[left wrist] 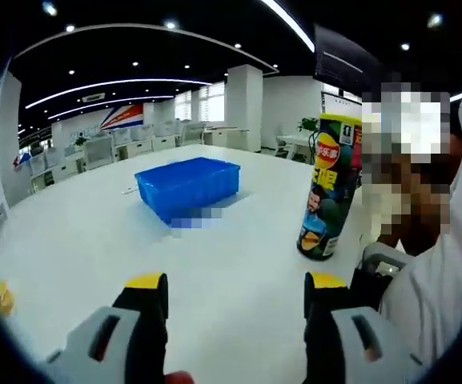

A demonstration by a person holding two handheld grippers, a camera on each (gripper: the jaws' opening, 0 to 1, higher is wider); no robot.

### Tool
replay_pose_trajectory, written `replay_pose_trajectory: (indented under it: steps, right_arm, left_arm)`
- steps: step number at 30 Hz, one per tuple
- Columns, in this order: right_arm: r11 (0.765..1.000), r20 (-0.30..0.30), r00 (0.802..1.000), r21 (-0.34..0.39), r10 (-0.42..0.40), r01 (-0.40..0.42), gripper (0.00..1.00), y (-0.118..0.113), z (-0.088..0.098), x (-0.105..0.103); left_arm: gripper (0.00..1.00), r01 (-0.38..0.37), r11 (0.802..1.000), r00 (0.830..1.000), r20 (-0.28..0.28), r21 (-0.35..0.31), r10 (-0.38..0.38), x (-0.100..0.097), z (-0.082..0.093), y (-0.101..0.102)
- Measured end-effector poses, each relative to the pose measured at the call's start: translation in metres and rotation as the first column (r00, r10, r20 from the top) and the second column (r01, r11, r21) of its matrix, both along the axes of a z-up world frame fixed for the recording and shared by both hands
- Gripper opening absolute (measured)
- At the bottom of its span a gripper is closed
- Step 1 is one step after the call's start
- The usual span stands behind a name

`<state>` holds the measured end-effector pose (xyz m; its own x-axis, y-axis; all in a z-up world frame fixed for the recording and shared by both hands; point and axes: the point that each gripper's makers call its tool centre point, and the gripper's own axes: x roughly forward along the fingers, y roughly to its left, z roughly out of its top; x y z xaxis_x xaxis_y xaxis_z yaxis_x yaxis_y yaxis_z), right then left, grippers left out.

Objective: Open the lid of the chip container on the table, take out the chips, place them into the box in front of the container, and close the lid

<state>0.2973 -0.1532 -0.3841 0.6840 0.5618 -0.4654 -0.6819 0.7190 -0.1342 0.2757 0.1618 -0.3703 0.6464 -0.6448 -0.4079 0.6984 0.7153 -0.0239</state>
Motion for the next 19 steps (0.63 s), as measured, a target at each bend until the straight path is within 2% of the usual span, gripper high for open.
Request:
replay_pose_trajectory:
  steps: [4, 10, 19]
  right_arm:
    - [1.0, -0.007, 1.0, 0.0, 0.007, -0.007, 0.45, -0.001, -0.002, 0.0]
    - [1.0, 0.003, 1.0, -0.001, 0.006, -0.006, 0.45, -0.001, -0.002, -0.001]
    - [1.0, -0.017, 1.0, 0.003, 0.018, -0.018, 0.44, 0.003, -0.006, -0.006]
  left_arm:
    - [0.7, 0.008, 1.0, 1.0, 0.0, 0.0, -0.008, -0.003, 0.001, -0.003]
    - [0.7, 0.018, 0.999, 1.0, -0.007, 0.033, -0.018, -0.01, -0.004, -0.005]
    - [0.68, 0.02, 0.999, 1.0, -0.004, 0.045, -0.02, -0.01, -0.002, -0.009]
